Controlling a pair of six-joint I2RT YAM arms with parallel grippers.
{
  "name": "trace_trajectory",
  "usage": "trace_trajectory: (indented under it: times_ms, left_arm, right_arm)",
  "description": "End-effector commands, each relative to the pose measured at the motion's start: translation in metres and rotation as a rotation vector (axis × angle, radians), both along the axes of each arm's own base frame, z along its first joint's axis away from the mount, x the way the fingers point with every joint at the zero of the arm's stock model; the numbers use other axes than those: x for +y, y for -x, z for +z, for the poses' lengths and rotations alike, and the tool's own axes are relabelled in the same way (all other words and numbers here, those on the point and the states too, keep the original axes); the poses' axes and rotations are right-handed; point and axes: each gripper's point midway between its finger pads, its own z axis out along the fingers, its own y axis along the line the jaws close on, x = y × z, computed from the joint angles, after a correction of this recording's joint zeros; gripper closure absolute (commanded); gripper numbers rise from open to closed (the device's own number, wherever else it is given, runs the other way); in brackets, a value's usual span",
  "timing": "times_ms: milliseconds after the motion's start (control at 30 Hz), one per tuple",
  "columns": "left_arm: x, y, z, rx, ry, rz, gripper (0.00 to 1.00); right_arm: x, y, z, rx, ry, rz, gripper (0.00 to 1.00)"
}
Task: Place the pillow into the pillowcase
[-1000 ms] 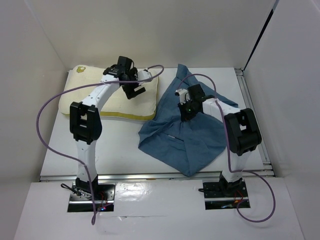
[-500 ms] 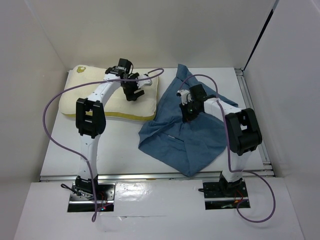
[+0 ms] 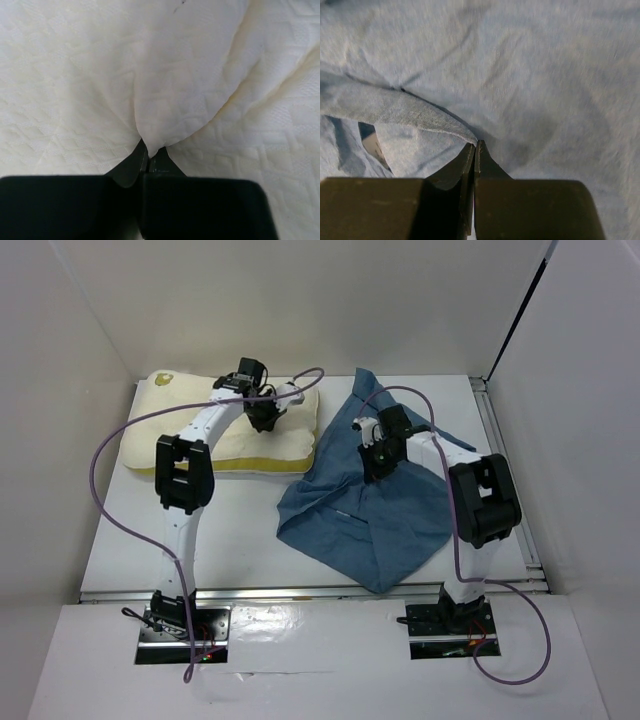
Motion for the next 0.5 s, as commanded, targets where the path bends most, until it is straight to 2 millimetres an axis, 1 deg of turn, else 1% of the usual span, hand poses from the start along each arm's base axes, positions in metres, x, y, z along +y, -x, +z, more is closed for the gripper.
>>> trace_trajectory:
  times_ms: [0,33,67,100,133,167,200,233,267,300,333,367,400,433,467]
  left_arm:
    - [-0.02,0.033,0.0,0.143,0.133,0.004,1.0]
    - [-0.018,0.034,0.035,0.091,0.171,-0.001,1.0]
    - [-0.011,0.033,0.049,0.073,0.198,0.02,1.0]
    - [-0.011,0.036,0.066,0.059,0.231,0.008,1.0]
    - [-0.013,0.042,0.081,0.046,0.248,-0.003,1.0]
    - [-0.006,0.051,0.11,0.019,0.269,-0.002,1.0]
    - [-0.003,0.057,0.127,0.006,0.303,-0.011,1.0]
    - [-0.005,0.067,0.139,0.005,0.322,-0.025,1.0]
    - [-0.001,0.077,0.147,0.012,0.338,-0.023,1.0]
    - [-0.003,0.097,0.171,0.003,0.368,-0.046,1.0]
    - [-0.003,0.108,0.18,-0.002,0.374,-0.064,1.0]
    - [-0.004,0.118,0.189,-0.004,0.381,-0.079,1.0]
    - [-0.005,0.141,0.202,0.008,0.405,-0.107,1.0]
    - [-0.006,0.153,0.208,0.011,0.413,-0.121,1.0]
    - [-0.006,0.163,0.212,0.013,0.42,-0.141,1.0]
  right_arm:
    - [0.007,-0.016,0.009,-0.022,-0.03,0.01,1.0]
    - [0.009,-0.021,0.008,-0.025,-0.036,0.001,1.0]
    - [0.01,-0.024,0.007,-0.025,-0.036,0.001,1.0]
    - [0.012,-0.023,0.008,-0.022,-0.046,0.007,1.0]
    - [0.016,-0.027,0.007,-0.023,-0.061,0.003,1.0]
    - [0.016,-0.03,0.006,-0.021,-0.061,0.003,1.0]
    - [0.017,-0.03,0.006,-0.017,-0.064,-0.005,1.0]
    - [0.024,-0.033,0.006,-0.025,-0.077,0.011,1.0]
    - [0.025,-0.035,0.007,-0.029,-0.083,0.004,1.0]
    - [0.025,-0.037,0.005,-0.026,-0.082,0.003,1.0]
    - [0.027,-0.039,0.009,-0.031,-0.089,-0.006,1.0]
    - [0.031,-0.039,0.006,-0.027,-0.093,-0.004,1.0]
    - [0.032,-0.042,0.006,-0.03,-0.094,-0.004,1.0]
    - [0.035,-0.048,0.012,-0.047,-0.105,-0.013,1.0]
    - [0.035,-0.047,0.007,-0.031,-0.105,-0.022,1.0]
